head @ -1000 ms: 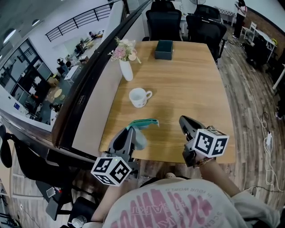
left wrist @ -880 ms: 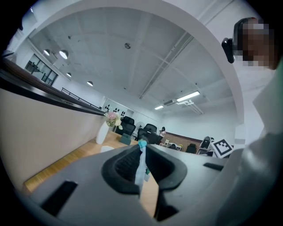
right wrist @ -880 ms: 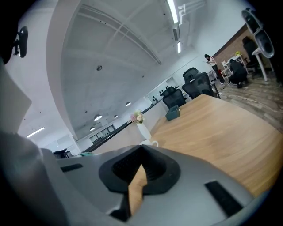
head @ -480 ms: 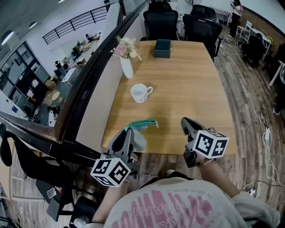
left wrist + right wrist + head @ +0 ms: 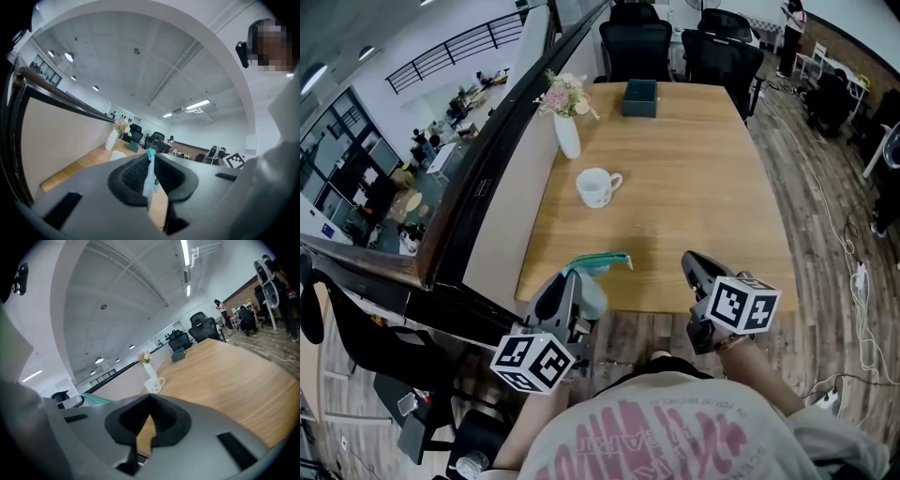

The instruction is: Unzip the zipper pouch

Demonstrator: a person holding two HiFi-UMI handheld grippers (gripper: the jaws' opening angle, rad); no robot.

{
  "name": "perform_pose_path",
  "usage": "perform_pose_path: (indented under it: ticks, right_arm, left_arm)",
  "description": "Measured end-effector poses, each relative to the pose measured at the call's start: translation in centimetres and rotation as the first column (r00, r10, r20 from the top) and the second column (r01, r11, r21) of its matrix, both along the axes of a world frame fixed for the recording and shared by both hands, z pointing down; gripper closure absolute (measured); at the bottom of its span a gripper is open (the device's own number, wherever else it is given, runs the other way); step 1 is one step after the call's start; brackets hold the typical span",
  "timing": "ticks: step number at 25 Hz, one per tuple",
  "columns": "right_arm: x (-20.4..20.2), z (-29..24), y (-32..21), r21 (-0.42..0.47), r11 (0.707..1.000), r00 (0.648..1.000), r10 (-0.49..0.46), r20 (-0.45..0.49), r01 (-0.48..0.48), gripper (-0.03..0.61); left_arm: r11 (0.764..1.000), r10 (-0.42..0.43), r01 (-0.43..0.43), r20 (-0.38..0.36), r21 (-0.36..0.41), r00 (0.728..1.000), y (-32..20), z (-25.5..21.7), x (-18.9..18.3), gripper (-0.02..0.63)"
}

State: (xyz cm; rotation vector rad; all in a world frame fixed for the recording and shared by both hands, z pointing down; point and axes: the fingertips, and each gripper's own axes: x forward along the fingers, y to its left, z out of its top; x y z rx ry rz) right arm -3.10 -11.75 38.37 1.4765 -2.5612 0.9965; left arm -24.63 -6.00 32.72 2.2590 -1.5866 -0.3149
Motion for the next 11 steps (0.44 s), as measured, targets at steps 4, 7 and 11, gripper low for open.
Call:
perform_pose_path:
  ticks: [4,7,11]
  right_arm:
    - [-0.3,0.8,0.4,-0.015,1.0,1.0,0.0,-0.011,0.0,0.581]
    - [-0.4,1.5,0.5,-0.028,1.0,1.0,-0.003,-0.021,0.002,0.581]
    - [-0.4,2.0,0.8,-0.041,0.999,1.0,-0.001,-0.026,0.0,0.581]
  left_arm:
    - [1.0,-0.002,0.002,0.006,-0.008,1.0,0.4,0.2,-0.5,0.571]
    - [1.0,-0.008,0.008,0.01,-0.006,1.0,0.4,0.3,-0.9,0.571]
    - [1.0,-0.011,0.011,0.015,-0.004,1.0,0.5,0.3,-1.1,0.571]
